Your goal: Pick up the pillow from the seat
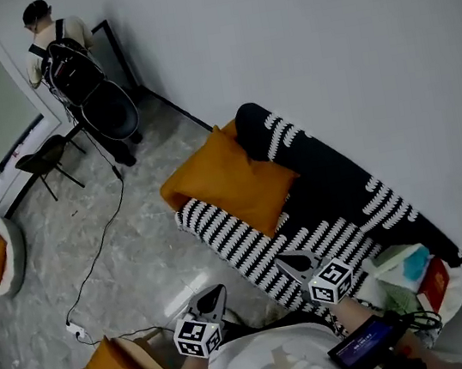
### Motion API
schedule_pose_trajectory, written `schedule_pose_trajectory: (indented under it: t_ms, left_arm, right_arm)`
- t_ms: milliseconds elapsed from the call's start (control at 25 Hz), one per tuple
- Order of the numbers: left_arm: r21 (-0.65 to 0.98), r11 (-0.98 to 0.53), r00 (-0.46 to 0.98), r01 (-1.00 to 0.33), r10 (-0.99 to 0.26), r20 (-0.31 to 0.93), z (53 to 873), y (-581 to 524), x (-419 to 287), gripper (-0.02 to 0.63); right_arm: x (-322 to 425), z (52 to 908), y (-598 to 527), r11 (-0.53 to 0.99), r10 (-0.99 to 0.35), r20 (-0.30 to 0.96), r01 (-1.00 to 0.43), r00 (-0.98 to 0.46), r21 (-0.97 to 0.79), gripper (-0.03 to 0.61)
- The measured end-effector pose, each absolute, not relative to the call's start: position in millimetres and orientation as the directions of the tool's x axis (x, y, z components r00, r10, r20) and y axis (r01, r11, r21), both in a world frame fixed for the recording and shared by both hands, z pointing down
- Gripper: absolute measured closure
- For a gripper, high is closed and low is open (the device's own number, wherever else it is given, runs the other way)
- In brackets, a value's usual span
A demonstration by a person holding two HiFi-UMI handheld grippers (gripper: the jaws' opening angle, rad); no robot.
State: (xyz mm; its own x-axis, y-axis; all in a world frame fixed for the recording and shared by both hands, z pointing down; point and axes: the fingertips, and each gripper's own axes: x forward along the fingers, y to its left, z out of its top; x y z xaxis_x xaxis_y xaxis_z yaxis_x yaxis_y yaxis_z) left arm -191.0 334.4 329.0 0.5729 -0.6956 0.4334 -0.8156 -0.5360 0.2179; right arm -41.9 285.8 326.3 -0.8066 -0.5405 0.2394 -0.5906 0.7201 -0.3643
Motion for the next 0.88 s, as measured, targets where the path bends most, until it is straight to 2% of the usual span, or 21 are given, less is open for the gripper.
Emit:
schedule_pose_trajectory:
  t_ms: [320, 880]
  left_arm:
    - [0.229, -0.588, 0.625, -0.776, -0.666, 0.407, 326.5, 271.7, -210.9, 0.604]
    - [0.240, -0.757, 0.777, -0.608, -0.505, 0.375, 321.0, 145.9, -246.9, 0.604]
  right_arm:
    - [-54.1, 317.6, 239.6, 0.684, -0.593, 0.257, -0.646, -0.763, -0.339, 0.565]
    - [-100.6, 301.7, 155.1, 0.555, -0.737, 0.273, -0.785, -0.618, -0.276, 0.565]
